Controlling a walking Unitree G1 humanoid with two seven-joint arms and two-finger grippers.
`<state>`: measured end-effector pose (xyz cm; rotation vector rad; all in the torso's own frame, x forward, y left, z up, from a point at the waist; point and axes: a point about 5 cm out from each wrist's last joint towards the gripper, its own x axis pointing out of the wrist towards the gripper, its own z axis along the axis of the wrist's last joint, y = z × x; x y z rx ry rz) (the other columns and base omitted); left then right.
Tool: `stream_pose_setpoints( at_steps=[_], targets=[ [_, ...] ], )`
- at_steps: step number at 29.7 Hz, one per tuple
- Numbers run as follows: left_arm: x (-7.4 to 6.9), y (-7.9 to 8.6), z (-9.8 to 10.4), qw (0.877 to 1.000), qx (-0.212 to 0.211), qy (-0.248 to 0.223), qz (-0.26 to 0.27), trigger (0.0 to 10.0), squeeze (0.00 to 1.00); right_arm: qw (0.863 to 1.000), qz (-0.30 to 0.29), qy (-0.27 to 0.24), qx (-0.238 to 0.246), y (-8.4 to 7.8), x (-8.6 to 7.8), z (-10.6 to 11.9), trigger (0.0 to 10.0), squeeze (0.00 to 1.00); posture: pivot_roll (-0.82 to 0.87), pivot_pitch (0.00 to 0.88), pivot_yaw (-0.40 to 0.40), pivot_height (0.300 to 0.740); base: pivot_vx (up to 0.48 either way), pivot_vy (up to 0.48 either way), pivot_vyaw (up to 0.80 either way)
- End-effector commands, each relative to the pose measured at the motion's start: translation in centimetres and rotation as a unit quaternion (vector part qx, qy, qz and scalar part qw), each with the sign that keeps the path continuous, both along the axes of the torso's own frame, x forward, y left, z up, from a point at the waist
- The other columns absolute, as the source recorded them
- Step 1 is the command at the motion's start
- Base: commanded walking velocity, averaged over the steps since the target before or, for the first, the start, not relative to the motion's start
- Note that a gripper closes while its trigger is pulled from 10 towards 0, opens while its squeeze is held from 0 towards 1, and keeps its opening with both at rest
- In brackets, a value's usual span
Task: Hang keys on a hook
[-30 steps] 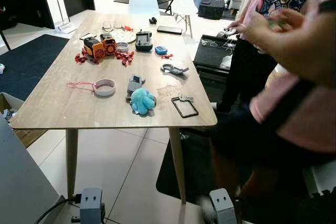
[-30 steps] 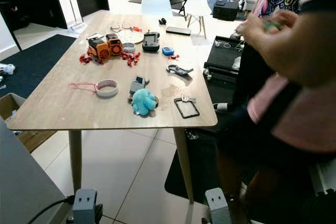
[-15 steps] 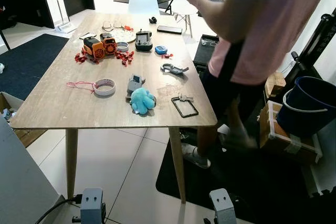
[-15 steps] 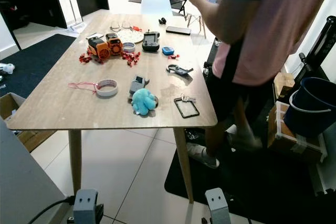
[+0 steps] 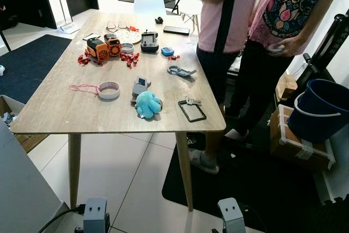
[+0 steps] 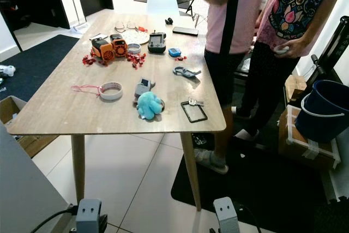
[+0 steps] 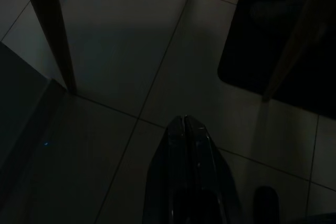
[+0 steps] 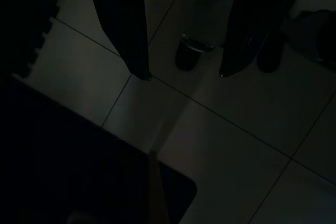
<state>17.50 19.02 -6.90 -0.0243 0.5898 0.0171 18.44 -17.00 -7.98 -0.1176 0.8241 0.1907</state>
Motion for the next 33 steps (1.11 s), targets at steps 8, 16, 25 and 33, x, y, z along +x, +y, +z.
stream_pose_setpoints(
  at_steps=[8, 16, 25, 33],
  targets=[
    [-0.63, 0.21, -0.45, 1.000, -0.004, 0.020, 0.006, 10.0, 0.00, 1.000, 0.004, 0.006, -0.001, 0.09, -0.44, -0.21, 10.0, 0.00, 0.06, 0.031, -0.049, 0.740, 0.000, 0.000, 0.00],
    [-0.77, 0.41, -0.56, 0.999, -0.012, 0.026, 0.016, 10.0, 0.00, 1.000, 0.004, 0.012, -0.002, -0.01, -0.73, -0.37, 10.0, 0.00, 0.06, 0.031, -0.051, 0.740, 0.000, 0.000, 0.00],
    [-0.56, 0.18, -0.49, 0.999, -0.016, 0.022, 0.015, 10.0, 0.00, 1.000, 0.003, 0.012, -0.005, -0.14, -0.61, -0.32, 10.0, 0.00, 0.06, 0.031, -0.052, 0.740, 0.000, 0.275, 0.00],
    [-0.49, 0.18, -0.47, 0.999, -0.018, 0.022, 0.017, 10.0, 0.00, 1.000, 0.003, 0.012, -0.005, -0.14, -0.58, -0.30, 10.0, 0.00, 0.06, 0.032, -0.053, 0.740, 0.000, 0.480, 0.00]
  ],
)
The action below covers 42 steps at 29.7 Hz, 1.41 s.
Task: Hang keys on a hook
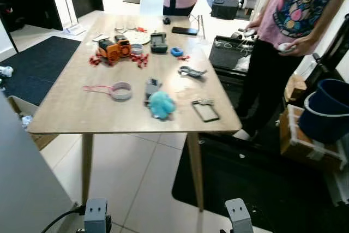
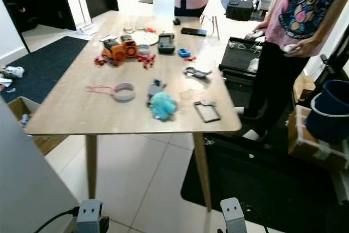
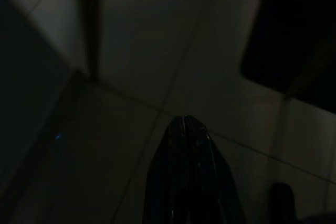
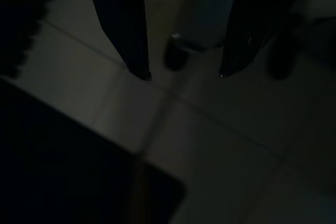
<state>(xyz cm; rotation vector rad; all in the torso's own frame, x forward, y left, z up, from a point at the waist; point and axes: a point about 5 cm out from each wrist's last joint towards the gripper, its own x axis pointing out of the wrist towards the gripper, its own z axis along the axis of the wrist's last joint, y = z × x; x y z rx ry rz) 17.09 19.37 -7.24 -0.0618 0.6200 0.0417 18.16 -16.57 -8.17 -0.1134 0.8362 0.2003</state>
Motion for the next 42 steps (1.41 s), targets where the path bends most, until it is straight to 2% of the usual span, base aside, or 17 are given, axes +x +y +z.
stream_pose_setpoints(
  at_steps=[1, 15, 25, 30, 42],
  targets=[
    [-0.07, -0.17, -0.12, 1.000, -0.004, 0.006, 0.000, 10.0, 0.00, 1.000, 0.000, 0.005, -0.008, -0.56, -0.29, -0.10, 10.0, 0.00, 0.06, 0.031, -0.053, 0.740, 0.000, 0.480, 0.00],
    [0.08, -0.34, 0.20, 1.000, -0.004, -0.014, -0.026, 10.0, 0.00, 1.000, 0.002, 0.001, -0.007, -0.56, -0.15, -0.01, 10.0, 0.00, 0.06, 0.031, -0.056, 0.740, 0.000, 0.065, 0.00],
    [0.00, -0.45, 0.20, 1.000, -0.007, -0.017, -0.024, 10.0, 0.00, 1.000, 0.003, 0.000, -0.007, -0.52, -0.15, -0.01, 10.0, 0.00, 0.06, 0.032, -0.056, 0.740, 0.000, -0.456, 0.00],
    [-0.06, -0.26, 0.20, 1.000, -0.005, -0.017, -0.017, 10.0, 0.00, 1.000, 0.003, 0.000, -0.006, -0.46, -0.15, -0.02, 10.0, 0.00, 0.06, 0.032, -0.054, 0.740, 0.000, 0.000, 0.00],
    [0.10, -0.14, 0.37, 0.999, 0.000, -0.021, -0.045, 10.0, 0.00, 1.000, 0.001, -0.001, -0.004, -0.29, -0.12, -0.01, 10.0, 0.00, 0.07, 0.025, -0.047, 0.740, 0.000, 0.000, 0.00]
  ],
)
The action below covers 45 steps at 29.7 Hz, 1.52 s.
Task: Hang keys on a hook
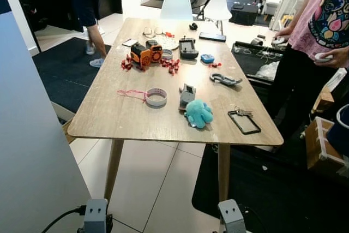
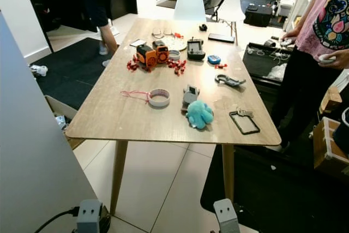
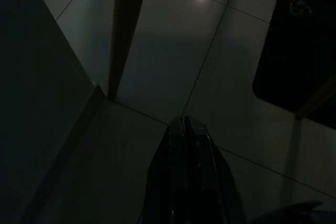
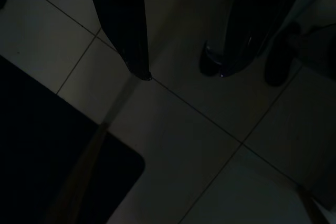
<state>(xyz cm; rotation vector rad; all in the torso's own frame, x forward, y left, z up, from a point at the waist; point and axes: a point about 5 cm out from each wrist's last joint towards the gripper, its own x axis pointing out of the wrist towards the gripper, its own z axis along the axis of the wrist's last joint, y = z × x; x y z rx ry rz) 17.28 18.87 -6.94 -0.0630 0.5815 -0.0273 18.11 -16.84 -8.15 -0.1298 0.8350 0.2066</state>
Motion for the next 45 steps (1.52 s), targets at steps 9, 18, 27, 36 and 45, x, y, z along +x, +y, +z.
stream_pose_setpoints(
  at_steps=[9, 18, 27, 36, 45],
  targets=[
    [0.11, 0.06, 0.18, 1.000, 0.011, -0.006, -0.027, 10.0, 0.00, 1.000, -0.005, 0.000, 0.001, -0.04, -0.12, -0.05, 10.0, 0.00, 0.07, 0.020, -0.045, 0.740, 0.000, -0.351, 0.00],
    [0.02, 0.04, 0.08, 0.999, 0.012, 0.000, -0.032, 10.0, 0.00, 1.000, -0.006, 0.000, 0.001, -0.03, -0.14, -0.05, 10.0, 0.00, 0.06, 0.018, -0.040, 0.740, 0.000, -0.107, 0.00],
    [0.03, 0.01, 0.06, 0.999, 0.011, 0.003, -0.042, 10.0, 0.00, 1.000, -0.008, 0.001, 0.002, 0.03, -0.25, -0.11, 10.0, 0.00, 0.06, 0.018, -0.036, 0.740, 0.000, 0.000, 0.00],
    [0.12, 0.00, -0.13, 0.999, 0.027, 0.018, -0.038, 10.0, 0.00, 1.000, -0.009, 0.000, 0.002, -0.08, -0.22, -0.08, 10.0, 0.00, 0.06, 0.021, -0.037, 0.740, 0.000, 0.000, 0.00],
    [0.14, -0.58, -0.27, 0.999, 0.007, 0.025, -0.045, 10.0, 0.00, 1.000, -0.008, -0.001, 0.001, -0.18, -0.15, -0.04, 10.0, 0.00, 0.06, 0.018, -0.041, 0.740, 0.000, 0.000, 0.00]
  ],
)
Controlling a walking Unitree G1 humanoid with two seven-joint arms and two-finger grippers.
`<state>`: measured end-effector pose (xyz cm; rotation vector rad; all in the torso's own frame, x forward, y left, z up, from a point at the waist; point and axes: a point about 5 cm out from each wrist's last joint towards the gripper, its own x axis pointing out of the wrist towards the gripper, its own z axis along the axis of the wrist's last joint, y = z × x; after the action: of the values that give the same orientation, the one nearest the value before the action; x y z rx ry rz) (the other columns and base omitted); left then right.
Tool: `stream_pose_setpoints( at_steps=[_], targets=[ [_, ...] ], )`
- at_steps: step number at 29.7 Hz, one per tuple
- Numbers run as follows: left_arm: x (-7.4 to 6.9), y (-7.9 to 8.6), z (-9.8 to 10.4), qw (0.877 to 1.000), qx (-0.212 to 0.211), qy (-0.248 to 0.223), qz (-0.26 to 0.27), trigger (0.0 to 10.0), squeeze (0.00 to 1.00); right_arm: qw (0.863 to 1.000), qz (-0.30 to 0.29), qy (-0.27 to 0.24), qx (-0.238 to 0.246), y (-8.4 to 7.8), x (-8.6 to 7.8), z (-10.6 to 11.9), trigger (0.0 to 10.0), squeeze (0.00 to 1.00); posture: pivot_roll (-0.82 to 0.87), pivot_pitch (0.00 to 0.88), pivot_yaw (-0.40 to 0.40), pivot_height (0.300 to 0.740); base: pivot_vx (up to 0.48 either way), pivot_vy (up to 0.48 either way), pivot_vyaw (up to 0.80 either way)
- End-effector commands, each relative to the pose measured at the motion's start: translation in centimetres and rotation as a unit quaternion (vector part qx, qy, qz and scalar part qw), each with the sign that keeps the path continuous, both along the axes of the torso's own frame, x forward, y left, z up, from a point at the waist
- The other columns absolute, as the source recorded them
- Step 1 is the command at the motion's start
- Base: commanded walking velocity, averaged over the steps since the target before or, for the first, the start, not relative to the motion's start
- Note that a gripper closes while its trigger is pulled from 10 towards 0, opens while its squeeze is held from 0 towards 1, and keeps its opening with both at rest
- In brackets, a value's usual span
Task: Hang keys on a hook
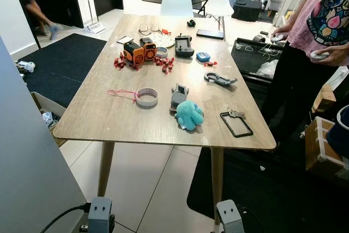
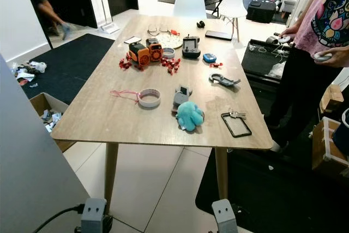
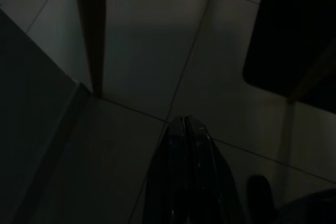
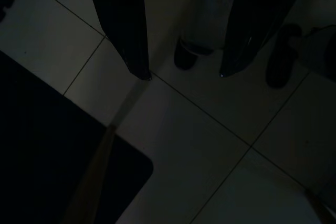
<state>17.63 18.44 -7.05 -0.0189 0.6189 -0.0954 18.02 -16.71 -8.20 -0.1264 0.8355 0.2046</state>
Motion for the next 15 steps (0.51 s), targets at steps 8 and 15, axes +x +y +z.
stream_pose_setpoints(
  at_steps=[8, 15],
  targets=[
    [-0.05, -0.52, -0.04, 1.000, -0.016, 0.000, -0.012, 10.0, 0.00, 1.000, -0.006, -0.002, -0.001, -0.33, 0.03, 0.06, 10.0, 0.00, 0.06, 0.019, -0.042, 0.740, 0.339, 0.000, 0.00],
    [0.00, -0.48, -0.06, 1.000, -0.016, 0.004, -0.010, 10.0, 0.00, 1.000, -0.006, -0.002, -0.002, -0.35, 0.05, 0.05, 10.0, 0.00, 0.06, 0.019, -0.043, 0.740, 0.343, 0.000, 0.00]
  ],
)
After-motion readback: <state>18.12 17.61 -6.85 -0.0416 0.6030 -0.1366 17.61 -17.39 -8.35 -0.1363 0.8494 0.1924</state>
